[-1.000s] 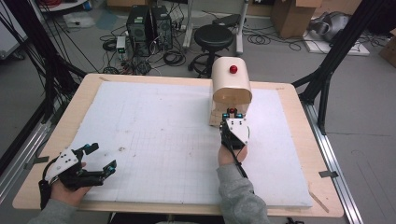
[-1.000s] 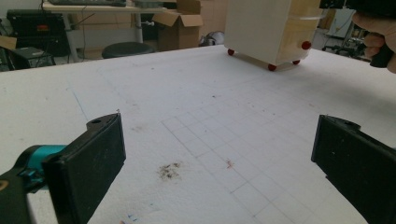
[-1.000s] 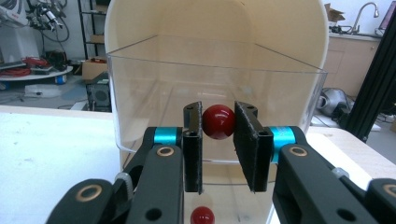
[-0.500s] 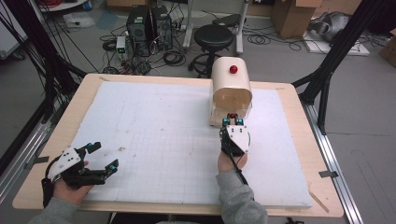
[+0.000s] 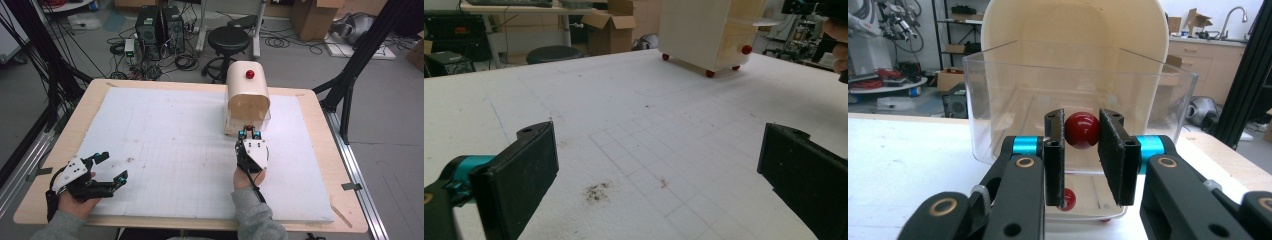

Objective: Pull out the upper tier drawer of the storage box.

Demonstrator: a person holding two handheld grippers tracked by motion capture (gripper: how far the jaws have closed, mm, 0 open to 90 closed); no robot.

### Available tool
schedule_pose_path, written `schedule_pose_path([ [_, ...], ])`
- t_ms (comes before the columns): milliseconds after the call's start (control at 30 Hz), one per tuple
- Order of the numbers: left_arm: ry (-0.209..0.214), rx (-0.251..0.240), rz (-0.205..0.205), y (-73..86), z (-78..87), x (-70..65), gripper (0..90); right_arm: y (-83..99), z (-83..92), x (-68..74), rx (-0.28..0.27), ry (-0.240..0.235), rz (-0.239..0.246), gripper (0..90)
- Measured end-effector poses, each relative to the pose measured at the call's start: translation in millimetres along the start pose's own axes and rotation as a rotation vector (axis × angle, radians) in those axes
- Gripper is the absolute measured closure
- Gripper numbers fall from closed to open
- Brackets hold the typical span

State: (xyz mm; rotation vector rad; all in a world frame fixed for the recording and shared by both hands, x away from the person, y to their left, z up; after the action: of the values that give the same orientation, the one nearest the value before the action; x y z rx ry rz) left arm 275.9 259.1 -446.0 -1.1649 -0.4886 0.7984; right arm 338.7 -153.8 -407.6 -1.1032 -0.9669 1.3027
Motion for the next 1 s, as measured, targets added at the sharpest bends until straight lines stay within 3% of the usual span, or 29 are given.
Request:
schedule_pose_path([
  [567, 0.004, 0.000, 0.000, -0.1, -0.8, -0.2, 3.4, -0.3, 0.7, 0.1, 0.003, -0.014, -0.009, 72.2],
  [700, 0.005, 0.001, -0.001, -0.4, -0.8, -0.3, 3.4, -1.5, 4.2, 1.8, -0.006, -0.037, 0.003, 60.4],
  [767, 0.006, 0.001, -0.001, -0.6, -0.9, -0.4, 3.4, -2.5, 7.5, 3.0, -0.002, -0.054, -0.014, 48.2],
  [800, 0.006, 0.002, -0.001, -0.7, -1.0, -0.4, 3.4, -2.5, 7.5, 3.0, -0.002, -0.054, -0.014, 48.2],
  [1000, 0.011, 0.001, -0.002, -1.3, -2.9, -1.0, 3.4, -6.5, 8.5, -0.4, 0.013, -0.110, -0.030, 20.0],
])
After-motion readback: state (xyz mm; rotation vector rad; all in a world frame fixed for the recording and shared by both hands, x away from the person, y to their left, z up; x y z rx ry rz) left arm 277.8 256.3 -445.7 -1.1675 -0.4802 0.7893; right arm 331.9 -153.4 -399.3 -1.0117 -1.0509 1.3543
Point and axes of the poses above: each handheld gripper's, and its own axes: z roughly backward along the jaws, y roughly out of its underside, x roughly to its left, the point moved 4 cm from there along -z, roughly forward along the jaws, and after that the axes turned 10 degrees about x, right-handed, at the moved point
